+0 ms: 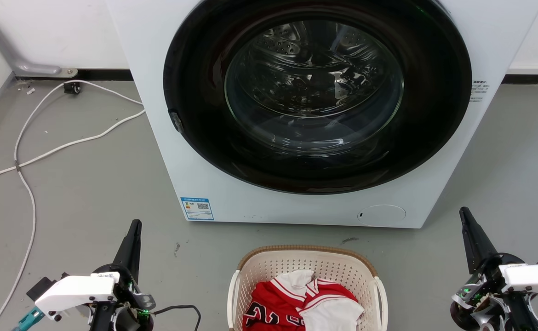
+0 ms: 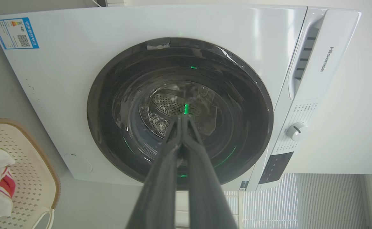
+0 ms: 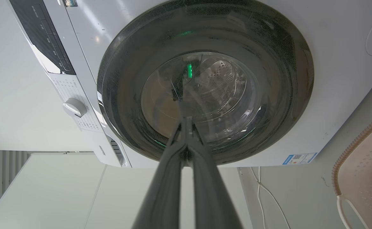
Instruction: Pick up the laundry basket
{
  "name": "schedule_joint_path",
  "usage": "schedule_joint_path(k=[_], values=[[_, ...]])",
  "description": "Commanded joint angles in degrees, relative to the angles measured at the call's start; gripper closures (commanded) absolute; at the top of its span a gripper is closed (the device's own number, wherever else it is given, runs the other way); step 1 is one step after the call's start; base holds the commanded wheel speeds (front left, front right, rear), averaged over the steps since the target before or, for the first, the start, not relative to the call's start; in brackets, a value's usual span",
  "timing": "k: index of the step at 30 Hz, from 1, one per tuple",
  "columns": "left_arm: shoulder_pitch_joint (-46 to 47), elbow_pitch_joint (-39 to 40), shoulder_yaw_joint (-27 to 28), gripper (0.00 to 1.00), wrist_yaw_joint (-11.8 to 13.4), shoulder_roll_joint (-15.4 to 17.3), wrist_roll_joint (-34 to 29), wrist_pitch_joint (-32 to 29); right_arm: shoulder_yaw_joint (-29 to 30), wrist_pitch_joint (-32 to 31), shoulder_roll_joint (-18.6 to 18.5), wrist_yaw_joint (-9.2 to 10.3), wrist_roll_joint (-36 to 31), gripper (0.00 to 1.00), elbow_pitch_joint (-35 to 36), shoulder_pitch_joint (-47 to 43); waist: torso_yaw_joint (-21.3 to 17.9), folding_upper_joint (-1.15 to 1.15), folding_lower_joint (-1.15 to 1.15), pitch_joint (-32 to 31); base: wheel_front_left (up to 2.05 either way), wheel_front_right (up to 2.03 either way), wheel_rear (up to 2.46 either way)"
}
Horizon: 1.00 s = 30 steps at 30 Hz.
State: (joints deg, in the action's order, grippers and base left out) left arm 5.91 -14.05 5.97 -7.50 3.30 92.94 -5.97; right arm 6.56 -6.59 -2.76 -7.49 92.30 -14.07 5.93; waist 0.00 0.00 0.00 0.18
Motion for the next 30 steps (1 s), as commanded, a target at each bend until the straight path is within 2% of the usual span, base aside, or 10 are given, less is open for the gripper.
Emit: schedule_joint_path(k=[1, 30], values=[[0.6, -0.1, 0.2, 1.0, -0.2, 0.0, -0.1, -0.3, -0.1, -0.1, -0.2, 0.0, 0.2, 1.0, 0.0, 0.7, 0.0, 0.0, 0.0, 0.0, 0.0, 0.0, 0.0], [0.6, -0.1, 0.4, 1.0, -0.2, -0.2, -0.4, -0.4, -0.1, -0.1, -0.2, 0.0, 0.2, 1.0, 0.0, 0.7, 0.0, 0.0, 0.0, 0.0, 0.0, 0.0, 0.0]])
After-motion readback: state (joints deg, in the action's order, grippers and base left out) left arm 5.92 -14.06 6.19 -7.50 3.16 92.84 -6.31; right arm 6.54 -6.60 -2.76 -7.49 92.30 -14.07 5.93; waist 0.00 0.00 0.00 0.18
